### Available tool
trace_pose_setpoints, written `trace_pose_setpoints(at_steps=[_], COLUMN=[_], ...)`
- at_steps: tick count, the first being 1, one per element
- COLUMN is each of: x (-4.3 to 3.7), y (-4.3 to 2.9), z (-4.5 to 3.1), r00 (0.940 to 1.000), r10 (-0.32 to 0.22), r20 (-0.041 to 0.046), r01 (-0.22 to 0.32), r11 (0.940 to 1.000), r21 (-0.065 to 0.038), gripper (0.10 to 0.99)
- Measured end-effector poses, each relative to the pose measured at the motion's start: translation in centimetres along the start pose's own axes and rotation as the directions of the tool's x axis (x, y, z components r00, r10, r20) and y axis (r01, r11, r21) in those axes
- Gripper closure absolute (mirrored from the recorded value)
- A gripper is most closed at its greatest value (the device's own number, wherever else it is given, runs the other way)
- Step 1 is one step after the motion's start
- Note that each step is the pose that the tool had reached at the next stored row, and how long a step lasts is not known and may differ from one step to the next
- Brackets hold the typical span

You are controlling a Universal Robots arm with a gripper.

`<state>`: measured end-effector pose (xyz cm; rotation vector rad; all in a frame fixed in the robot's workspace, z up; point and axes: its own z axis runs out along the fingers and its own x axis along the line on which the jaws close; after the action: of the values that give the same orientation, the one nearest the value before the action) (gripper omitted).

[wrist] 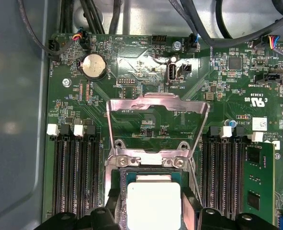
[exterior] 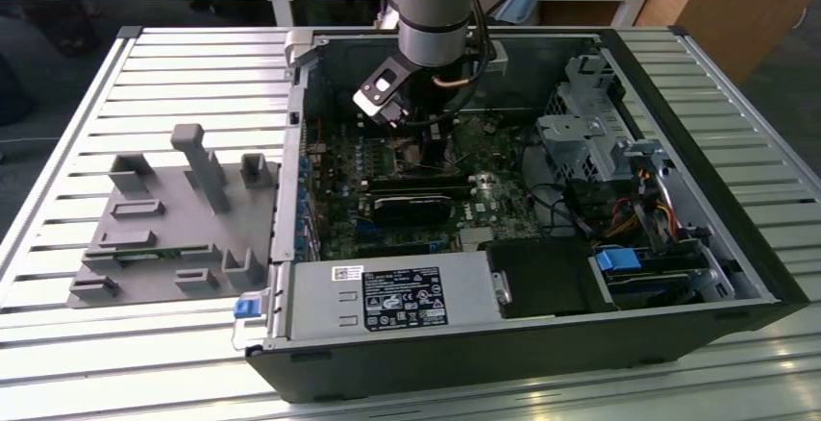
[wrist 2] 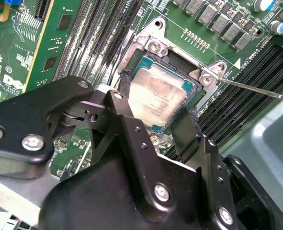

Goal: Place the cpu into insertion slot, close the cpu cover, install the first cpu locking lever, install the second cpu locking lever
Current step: 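Place the cpu into insertion slot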

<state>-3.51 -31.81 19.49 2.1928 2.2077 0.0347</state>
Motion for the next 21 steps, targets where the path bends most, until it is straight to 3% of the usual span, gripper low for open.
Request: trace_pose_setpoints(at_steps=[14,21], x=[0.25,0.24], y=[0.00,0.02], z=[0.03,-0.62], r00=[1.0000,1.0000], r10=[0.000,0.000], r20=[-0.0049,-0.0047], r01=[0.000,0.000], r11=[1.0000,1.0000], r21=[0.000,0.000], gripper=[0.471,0.471])
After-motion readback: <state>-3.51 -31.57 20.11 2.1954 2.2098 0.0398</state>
